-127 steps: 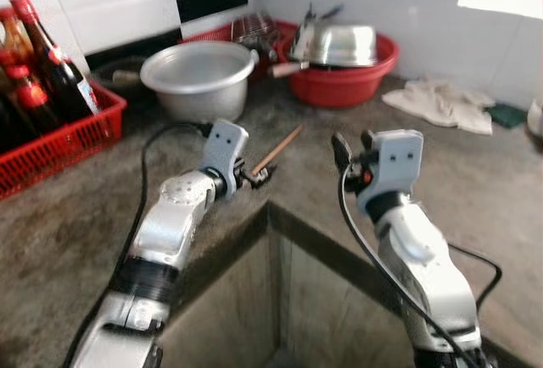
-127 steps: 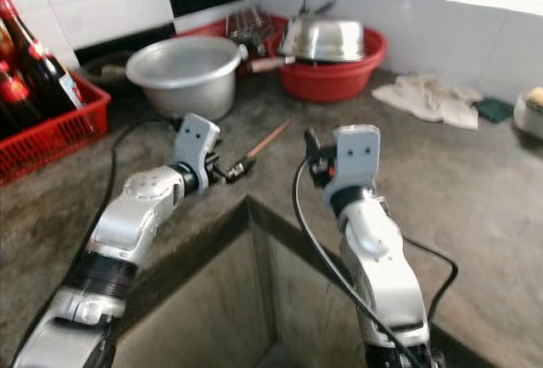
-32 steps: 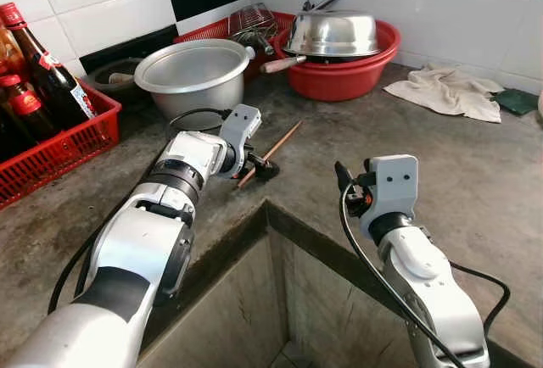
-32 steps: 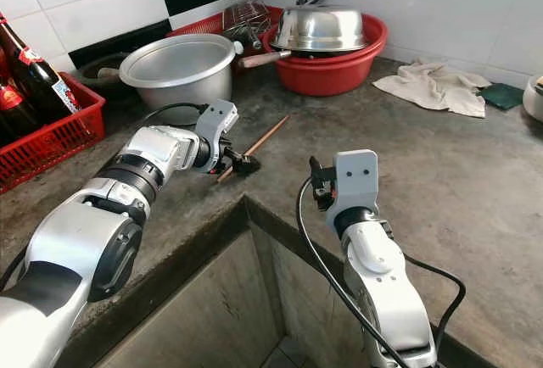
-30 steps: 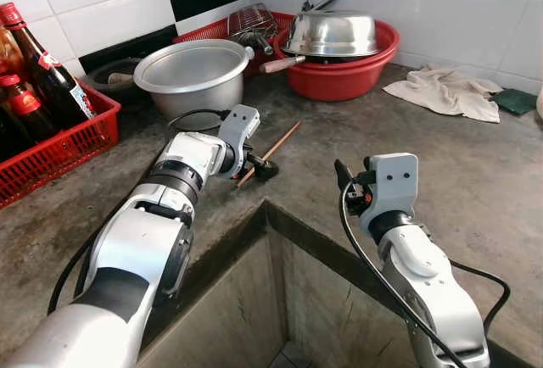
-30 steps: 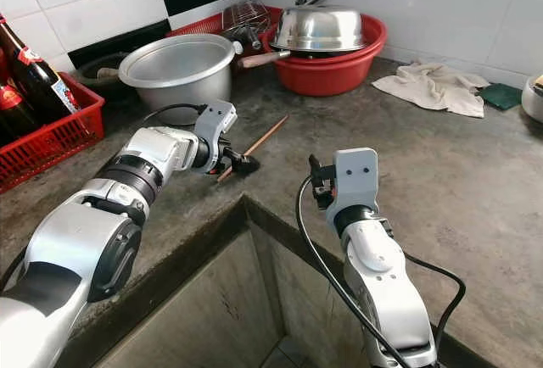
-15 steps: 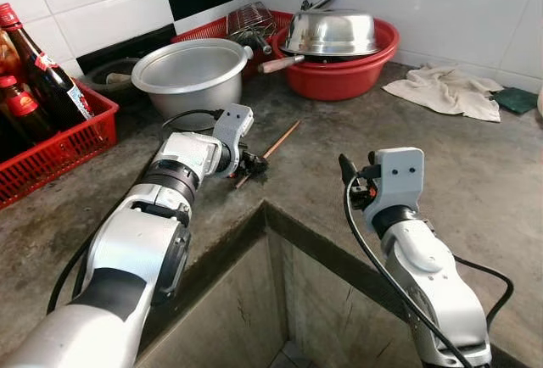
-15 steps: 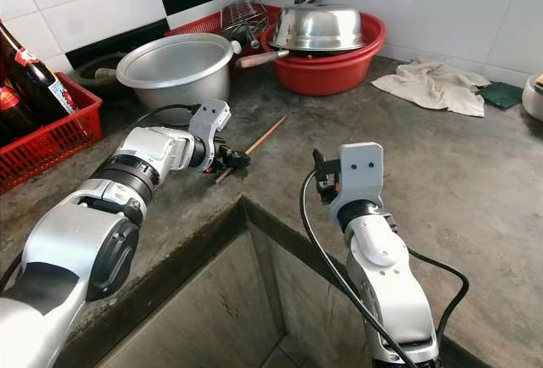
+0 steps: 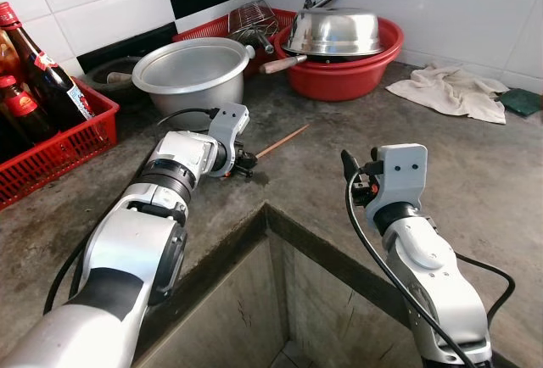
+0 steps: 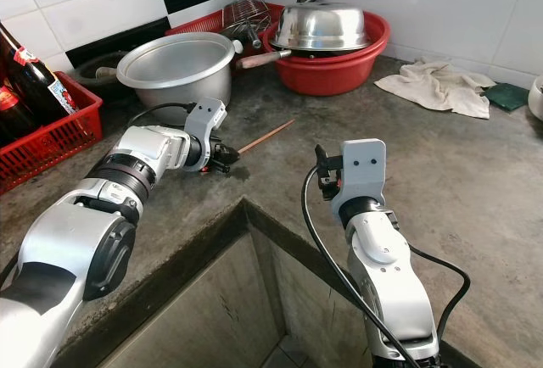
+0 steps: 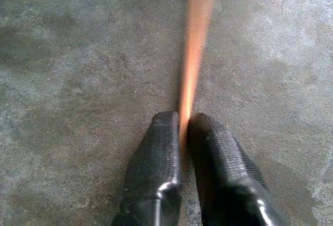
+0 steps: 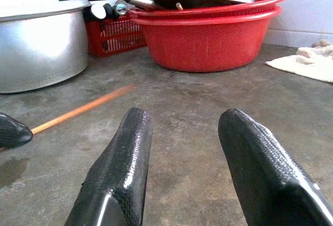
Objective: Kitchen organization
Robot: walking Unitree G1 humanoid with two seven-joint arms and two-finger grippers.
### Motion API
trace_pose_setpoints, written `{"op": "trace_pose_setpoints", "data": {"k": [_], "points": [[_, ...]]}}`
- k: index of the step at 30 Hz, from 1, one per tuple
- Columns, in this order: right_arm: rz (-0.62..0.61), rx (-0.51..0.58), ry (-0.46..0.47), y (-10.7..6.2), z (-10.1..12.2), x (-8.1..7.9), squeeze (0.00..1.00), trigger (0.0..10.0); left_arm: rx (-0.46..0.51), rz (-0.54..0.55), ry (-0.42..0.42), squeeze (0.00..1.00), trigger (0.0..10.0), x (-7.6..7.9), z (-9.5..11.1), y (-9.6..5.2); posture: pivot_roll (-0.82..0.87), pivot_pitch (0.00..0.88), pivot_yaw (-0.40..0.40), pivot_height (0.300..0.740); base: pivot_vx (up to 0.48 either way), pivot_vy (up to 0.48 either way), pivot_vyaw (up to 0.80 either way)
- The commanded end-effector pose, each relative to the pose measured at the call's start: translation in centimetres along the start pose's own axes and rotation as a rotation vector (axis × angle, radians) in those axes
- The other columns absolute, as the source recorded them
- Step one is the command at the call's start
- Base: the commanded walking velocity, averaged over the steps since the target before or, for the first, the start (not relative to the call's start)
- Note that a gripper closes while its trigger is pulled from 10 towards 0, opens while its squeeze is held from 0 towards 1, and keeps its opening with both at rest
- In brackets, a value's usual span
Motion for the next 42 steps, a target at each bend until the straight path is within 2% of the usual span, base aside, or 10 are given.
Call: {"op": "trace_pose_setpoints", "data": {"k": [1,9,14,18,23,29,31,35,38,42], "points": [[0.000,-0.006,0.005,0.2,0.1,-0.1,0.00,10.0,-0.244,-0.057,-0.082,0.00,0.0,1.5,-6.5,1.3,0.07,0.085,0.041,0.740,0.000,0.000,0.00],[-0.001,-0.001,0.010,0.4,0.1,-0.2,0.00,10.0,-0.209,-0.054,-0.065,0.00,0.0,1.4,-5.9,1.3,0.07,0.082,0.043,0.740,0.000,0.000,0.00],[-0.003,0.008,0.012,0.4,0.3,-0.2,0.00,10.0,-0.122,-0.058,-0.051,0.00,0.0,1.6,-4.2,1.5,0.07,0.079,0.045,0.740,0.000,0.000,0.00],[0.000,0.017,0.013,0.5,0.6,-0.3,0.00,10.0,0.010,-0.019,0.000,0.00,0.0,2.0,-1.9,1.8,0.07,0.075,0.041,0.740,0.000,0.000,0.00],[0.004,0.018,0.017,0.6,0.6,-0.4,0.00,10.0,0.074,0.018,-0.017,0.00,0.0,2.8,-1.2,1.9,0.07,0.072,0.034,0.740,0.000,0.000,0.00],[0.007,0.018,0.018,0.7,0.6,-0.5,0.00,10.0,0.099,0.039,-0.021,0.00,0.0,3.5,-1.6,1.6,0.07,0.072,0.035,0.740,0.000,0.000,0.00],[0.010,0.018,0.020,0.7,0.6,-0.5,0.00,10.0,0.134,0.079,-0.071,0.00,0.0,4.3,-2.7,0.6,0.07,0.067,0.030,0.740,0.000,0.000,0.00],[0.016,0.017,0.022,0.7,0.5,-0.6,0.00,10.0,0.138,0.140,-0.148,0.00,0.0,4.5,-4.2,-0.6,0.08,0.064,0.022,0.740,0.000,0.000,0.00],[0.018,0.016,0.023,0.8,0.5,-0.7,0.00,10.0,0.142,0.163,-0.158,0.00,0.0,4.6,-4.7,-1.1,0.08,0.062,0.022,0.740,0.000,0.000,0.00],[0.031,0.017,0.024,0.9,0.5,-0.9,0.00,10.0,0.157,0.207,-0.169,0.00,0.0,5.9,-5.3,-2.6,0.08,0.057,0.016,0.740,0.000,0.000,0.00]]}}
Point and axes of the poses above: a point about 5 cm out from each wrist's last joint towards the gripper, its own y axis pointing out of the wrist towards the gripper, its own z axis along the axis of the wrist's last joint, x = y × z, the point moved 3 cm from there along y, pointing out of the wrist towards the gripper, and after that the axes turned 11 degrees about y, right-handed, at the moved point
